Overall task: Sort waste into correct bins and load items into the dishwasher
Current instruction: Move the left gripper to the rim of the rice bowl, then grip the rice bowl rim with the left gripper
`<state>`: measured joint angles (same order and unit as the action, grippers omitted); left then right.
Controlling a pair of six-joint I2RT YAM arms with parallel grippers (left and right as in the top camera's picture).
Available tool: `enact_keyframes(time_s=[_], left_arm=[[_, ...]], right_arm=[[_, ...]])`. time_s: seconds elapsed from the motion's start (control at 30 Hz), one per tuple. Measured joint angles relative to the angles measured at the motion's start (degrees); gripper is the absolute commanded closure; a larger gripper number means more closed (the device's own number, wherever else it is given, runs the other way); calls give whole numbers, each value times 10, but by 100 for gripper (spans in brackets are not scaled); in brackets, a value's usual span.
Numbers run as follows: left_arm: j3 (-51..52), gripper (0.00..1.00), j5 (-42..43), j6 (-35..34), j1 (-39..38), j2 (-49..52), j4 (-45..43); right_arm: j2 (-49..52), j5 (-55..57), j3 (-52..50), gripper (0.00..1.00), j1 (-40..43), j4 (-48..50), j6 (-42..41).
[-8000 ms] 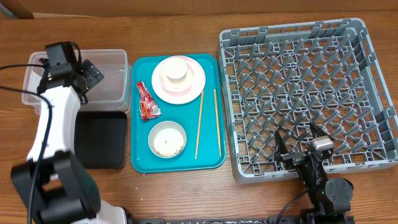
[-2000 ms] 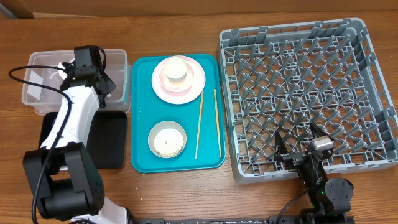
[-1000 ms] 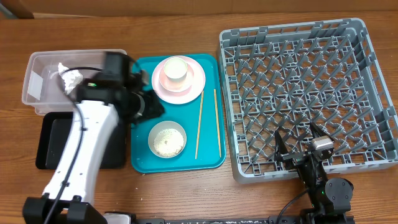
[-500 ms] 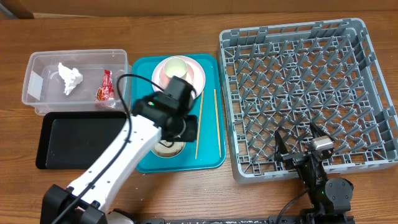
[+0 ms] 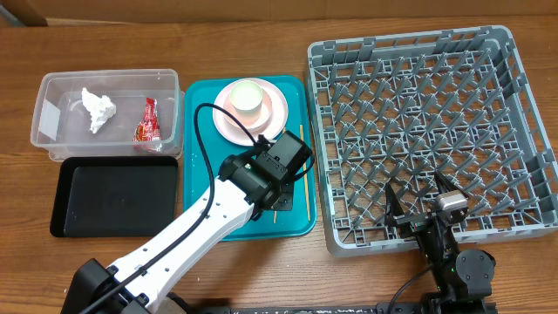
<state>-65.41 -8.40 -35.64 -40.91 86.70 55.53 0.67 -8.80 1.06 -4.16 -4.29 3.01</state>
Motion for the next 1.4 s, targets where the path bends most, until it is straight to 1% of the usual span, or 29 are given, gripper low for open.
enact_keyframes(time_s=[0.27, 0.8, 1.03, 1.23, 1.4], left_arm=[[53, 67, -24, -31, 0, 0, -33], [139, 67, -32, -46, 0, 1, -143], [153, 65, -55, -46, 0, 1, -161], [158, 67, -69, -46, 0, 1, -193], [164, 72, -71, -45, 0, 1, -194]], right_arm=[[0, 0, 0, 0, 0, 0, 0], [0, 0, 0, 0, 0, 0, 0], [0, 0, 0, 0, 0, 0, 0], [0, 0, 0, 0, 0, 0, 0], [0, 0, 0, 0, 0, 0, 0]])
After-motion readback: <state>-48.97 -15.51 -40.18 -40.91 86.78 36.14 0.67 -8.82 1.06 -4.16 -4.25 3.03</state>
